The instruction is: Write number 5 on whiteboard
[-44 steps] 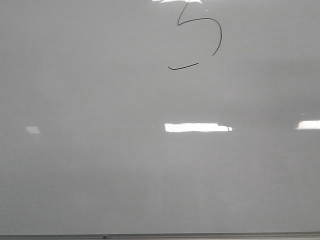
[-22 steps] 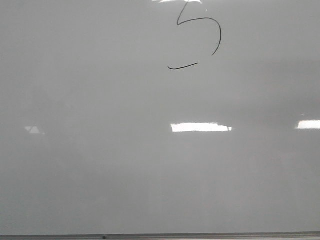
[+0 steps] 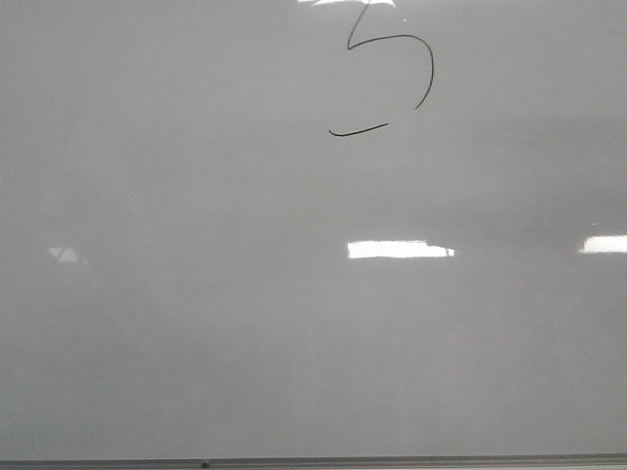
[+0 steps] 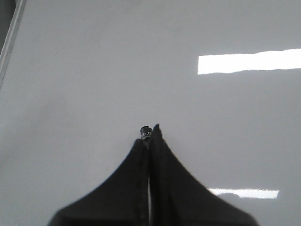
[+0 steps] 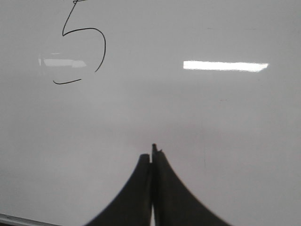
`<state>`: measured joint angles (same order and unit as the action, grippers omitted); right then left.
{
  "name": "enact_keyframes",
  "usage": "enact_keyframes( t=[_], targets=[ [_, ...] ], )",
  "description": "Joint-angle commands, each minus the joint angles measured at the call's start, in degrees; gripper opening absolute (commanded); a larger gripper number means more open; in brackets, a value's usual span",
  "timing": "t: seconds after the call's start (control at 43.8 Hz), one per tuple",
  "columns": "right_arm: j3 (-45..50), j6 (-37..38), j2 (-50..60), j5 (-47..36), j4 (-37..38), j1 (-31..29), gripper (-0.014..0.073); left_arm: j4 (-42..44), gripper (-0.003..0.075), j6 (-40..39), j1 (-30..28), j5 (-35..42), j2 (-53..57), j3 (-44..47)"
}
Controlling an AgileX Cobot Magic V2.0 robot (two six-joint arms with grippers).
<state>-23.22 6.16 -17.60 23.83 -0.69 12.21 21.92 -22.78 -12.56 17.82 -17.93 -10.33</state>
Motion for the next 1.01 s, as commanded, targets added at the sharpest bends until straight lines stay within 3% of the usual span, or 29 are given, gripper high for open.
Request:
enact_keyframes(
  t=[0.0, 0.206, 0.343, 0.525, 0.754, 0.982],
  targets=[
    [-1.56, -0.17, -0.42, -4.63, 0.05, -0.39, -0.0062, -1.95, -0.0020, -0.24, 0.72, 1.52, -0.05, -1.49],
    [-1.56, -0.17, -0.42, -4.63, 0.05, -0.39, -0.0062, -13.50, -0.0020, 21.50, 7.28, -11.70, 4.76, -1.49],
    [-1.56, -0.17, -0.42, -4.63, 0.05, -0.39, -0.0062, -21.92, -0.0020, 30.50, 13.57, -21.97, 10.73, -0.35],
    [-1.56, -0.17, -0.42, -4.63, 0.05, -0.39, -0.0062, -26.00, -0.0020, 35.21, 13.01, -28.43, 19.09, 4.40],
    [-1.56, -0.17, -0.42, -4.35, 0.05, -0.39, -0.0062, -26.23, -0.0020, 35.49, 11.32, -26.18, 19.16, 10.92],
    [-1.56, -0.17, -0.42, -4.38, 0.05, -0.39, -0.0062, -24.83, -0.0020, 35.49, 11.32, -28.23, 19.16, 10.99]
  ],
)
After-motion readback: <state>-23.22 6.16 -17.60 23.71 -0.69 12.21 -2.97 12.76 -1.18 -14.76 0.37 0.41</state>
